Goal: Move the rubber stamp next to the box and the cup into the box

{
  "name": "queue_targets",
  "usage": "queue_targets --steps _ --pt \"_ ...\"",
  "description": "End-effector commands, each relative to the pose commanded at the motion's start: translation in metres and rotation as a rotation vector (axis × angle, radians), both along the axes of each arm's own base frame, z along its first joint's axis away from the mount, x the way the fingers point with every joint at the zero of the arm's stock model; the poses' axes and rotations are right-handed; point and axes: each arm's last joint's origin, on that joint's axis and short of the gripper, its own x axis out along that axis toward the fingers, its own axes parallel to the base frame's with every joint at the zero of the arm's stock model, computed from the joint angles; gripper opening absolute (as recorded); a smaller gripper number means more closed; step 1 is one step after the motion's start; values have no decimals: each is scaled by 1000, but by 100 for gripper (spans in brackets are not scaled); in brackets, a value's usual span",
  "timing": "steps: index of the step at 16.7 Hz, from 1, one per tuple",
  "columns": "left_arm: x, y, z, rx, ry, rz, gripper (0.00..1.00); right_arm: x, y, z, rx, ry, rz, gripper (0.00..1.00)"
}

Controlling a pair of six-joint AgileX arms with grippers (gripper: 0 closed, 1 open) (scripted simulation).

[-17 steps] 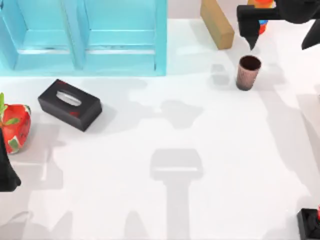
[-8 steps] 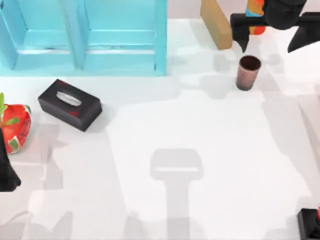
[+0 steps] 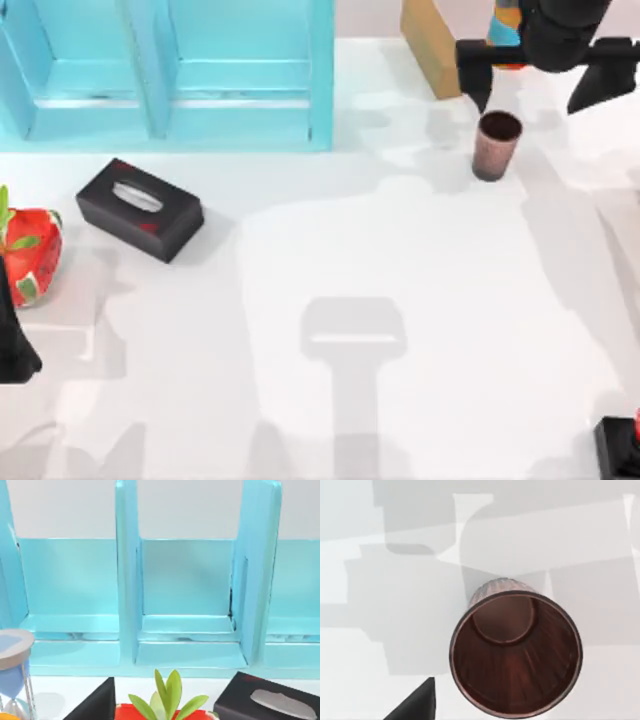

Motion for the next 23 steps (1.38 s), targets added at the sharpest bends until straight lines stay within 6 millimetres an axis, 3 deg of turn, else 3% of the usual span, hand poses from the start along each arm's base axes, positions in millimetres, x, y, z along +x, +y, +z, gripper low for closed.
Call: queue_targets --steps 5,10,23 --pt "0 0 0 0 0 0 100 8 -1 -45 0 0 0 100" --pt "0 0 0 0 0 0 100 9 -1 -53 0 0 1 100" --pt "0 0 0 0 0 0 100 9 -1 -53 0 0 1 2"
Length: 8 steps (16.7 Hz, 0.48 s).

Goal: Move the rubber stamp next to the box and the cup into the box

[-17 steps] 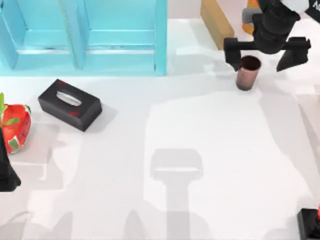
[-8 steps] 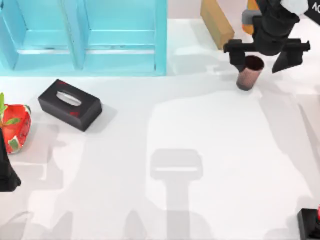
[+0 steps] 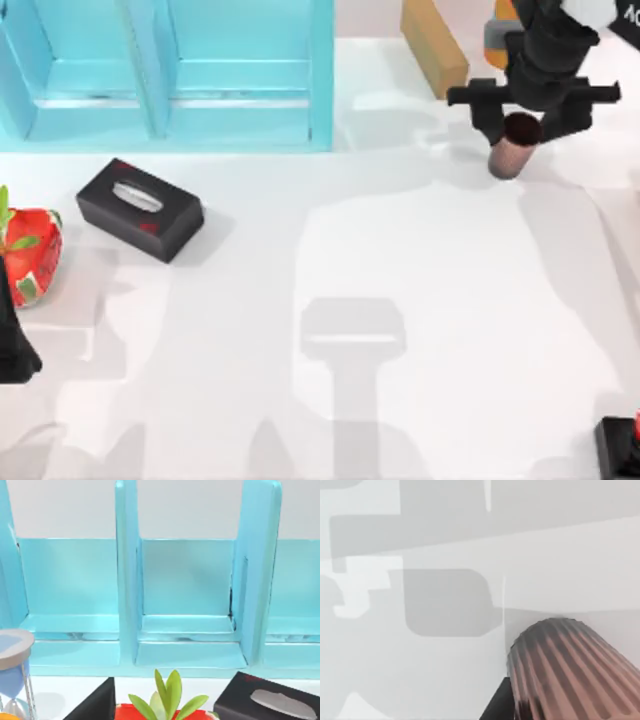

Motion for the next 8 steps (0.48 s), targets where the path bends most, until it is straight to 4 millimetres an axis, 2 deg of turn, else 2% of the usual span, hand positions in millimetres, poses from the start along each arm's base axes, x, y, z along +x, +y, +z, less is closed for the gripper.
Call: queue_targets --steps 8 --pt "0 0 0 0 0 0 100 0 0 0 0 0 0 0"
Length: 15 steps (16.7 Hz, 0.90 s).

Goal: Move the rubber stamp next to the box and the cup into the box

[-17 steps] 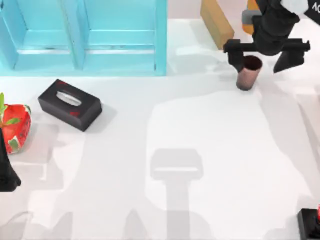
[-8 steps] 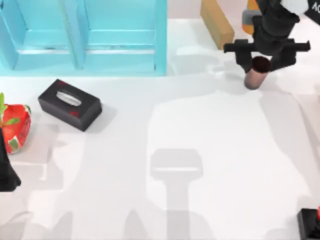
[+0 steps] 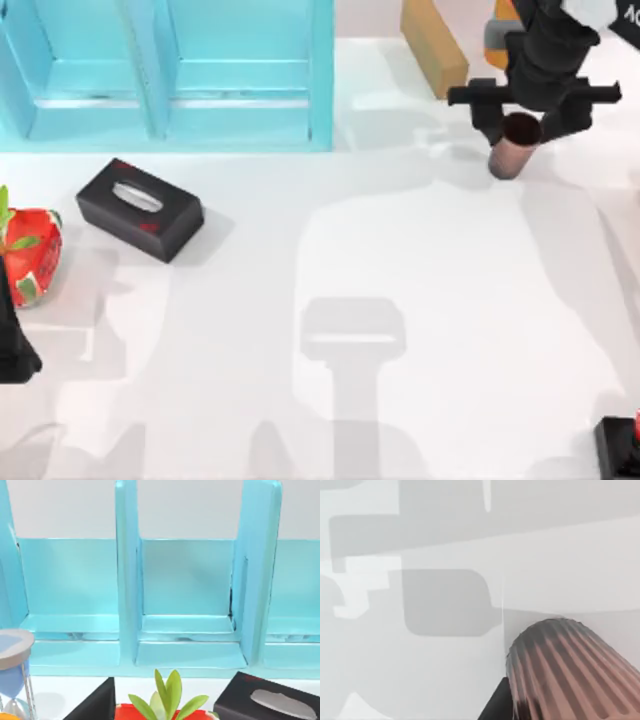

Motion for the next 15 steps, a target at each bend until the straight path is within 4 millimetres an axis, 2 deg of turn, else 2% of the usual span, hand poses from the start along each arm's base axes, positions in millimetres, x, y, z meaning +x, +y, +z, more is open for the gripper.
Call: queue_targets --steps 3,6,9,12,15 --pt "0 0 0 0 0 0 100 1 -2 3 0 2 1 0" --pt "0 0 0 0 0 0 100 5 -19 17 -3 18 4 0" --pt "0 0 0 0 0 0 100 9 -44 48 -1 3 8 0" --pt "0 0 0 0 0 0 100 4 -74 83 2 -19 4 0" --pt "0 0 0 0 0 0 100 -2 -95 98 1 -6 2 0"
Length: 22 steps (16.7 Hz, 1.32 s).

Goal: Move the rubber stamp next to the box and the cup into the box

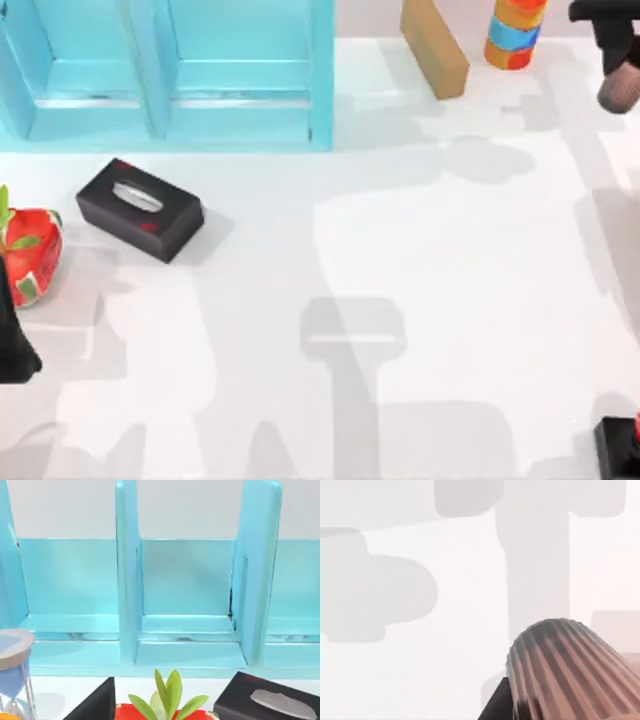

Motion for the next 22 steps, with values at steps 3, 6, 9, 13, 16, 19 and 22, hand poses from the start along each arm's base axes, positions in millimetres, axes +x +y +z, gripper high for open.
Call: queue_targets --steps 3,6,9,13,16,19,22 --pt "0 0 0 0 0 0 100 -1 -3 1 0 4 0 0" --pt "0 0 0 0 0 0 100 -1 -1 3 -1 -2 2 0" --pt "0 0 0 0 0 0 100 -3 -26 15 -11 -45 -26 0" --pt "0 0 0 0 0 0 100 -29 -90 59 -61 -148 -90 0" --pt "0 0 0 0 0 0 100 -66 -132 81 -109 -173 -144 0" --pt "0 0 0 0 0 0 100 -111 -163 78 -145 -111 -199 0" --pt "0 0 0 0 0 0 100 -164 -180 48 -148 34 -213 0"
